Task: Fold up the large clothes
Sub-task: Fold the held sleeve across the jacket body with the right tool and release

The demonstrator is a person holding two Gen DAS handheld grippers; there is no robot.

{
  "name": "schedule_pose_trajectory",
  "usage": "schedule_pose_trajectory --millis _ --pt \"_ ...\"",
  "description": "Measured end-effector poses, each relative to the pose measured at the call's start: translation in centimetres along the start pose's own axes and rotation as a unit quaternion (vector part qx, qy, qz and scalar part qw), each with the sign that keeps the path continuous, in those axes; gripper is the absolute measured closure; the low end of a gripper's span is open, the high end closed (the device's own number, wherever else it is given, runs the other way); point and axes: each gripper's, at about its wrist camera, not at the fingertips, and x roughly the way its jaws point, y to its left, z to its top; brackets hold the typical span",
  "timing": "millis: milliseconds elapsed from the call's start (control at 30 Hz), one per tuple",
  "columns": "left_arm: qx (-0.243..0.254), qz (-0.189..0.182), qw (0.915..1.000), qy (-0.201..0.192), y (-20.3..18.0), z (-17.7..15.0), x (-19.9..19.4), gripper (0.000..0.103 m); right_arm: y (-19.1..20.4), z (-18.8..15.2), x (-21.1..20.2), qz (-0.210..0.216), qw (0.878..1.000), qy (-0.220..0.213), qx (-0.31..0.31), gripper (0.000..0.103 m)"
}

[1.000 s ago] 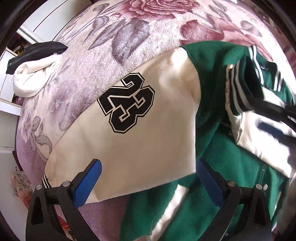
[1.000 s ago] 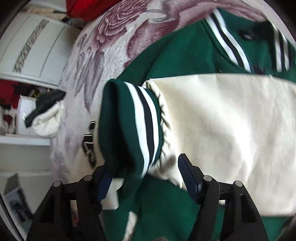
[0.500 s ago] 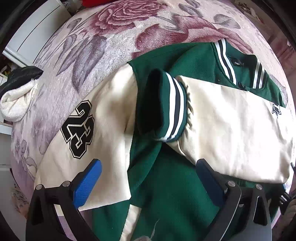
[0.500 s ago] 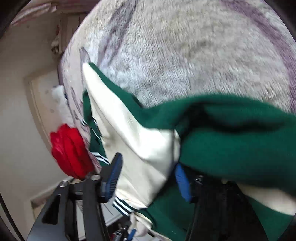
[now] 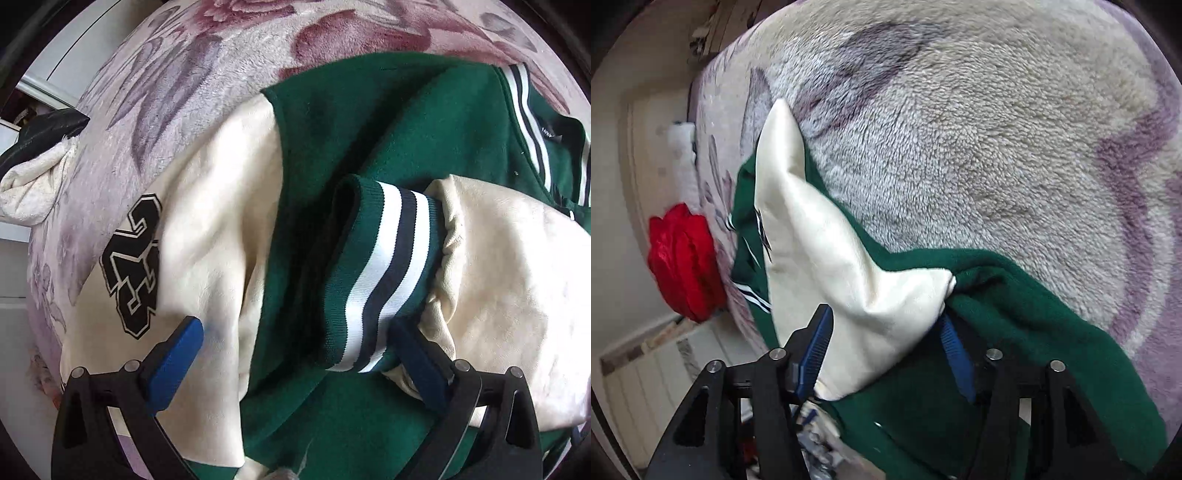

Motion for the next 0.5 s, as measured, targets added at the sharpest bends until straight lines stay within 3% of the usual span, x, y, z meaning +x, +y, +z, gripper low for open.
schedule_pose_trajectory --millis 100,200,300,400,467,500 --pt "-0.025 -0.037 0.9989 -0.017 2.1 -2.2 -2.6 0.0 3.5 -4.2 -1.4 -0.112 0.986 -0.01 -0.124 0.031" --pt "-0.071 -0.072 0.9945 -0.026 6.5 -6.0 -4.9 0.0 6.8 -8.6 -1.0 -0.201 0.953 -0.018 -0.225 0.026" --pt "-0.145 -0.092 0.9851 -0.01 13.1 -11.0 -5.2 0.0 10.1 -11.1 0.7 -0.251 0.925 -0.017 -0.285 0.025" --pt "-0.237 -0.12 0.9633 0.036 20.2 -16.7 -2.9 0.0 10.9 -14.7 2.8 -0.25 0.919 0.012 -0.304 0.025" --pt "-0.314 -0.139 0.938 0.05 25.0 -20.3 -0.5 0.0 12.1 -15.9 4.8 -0.258 0.917 0.016 -0.305 0.025" --pt "-0.364 -0.156 0.9167 0.053 28.0 -22.1 1.1 0.0 12.0 -16.6 5.5 -0.267 0.913 0.017 -0.309 0.025"
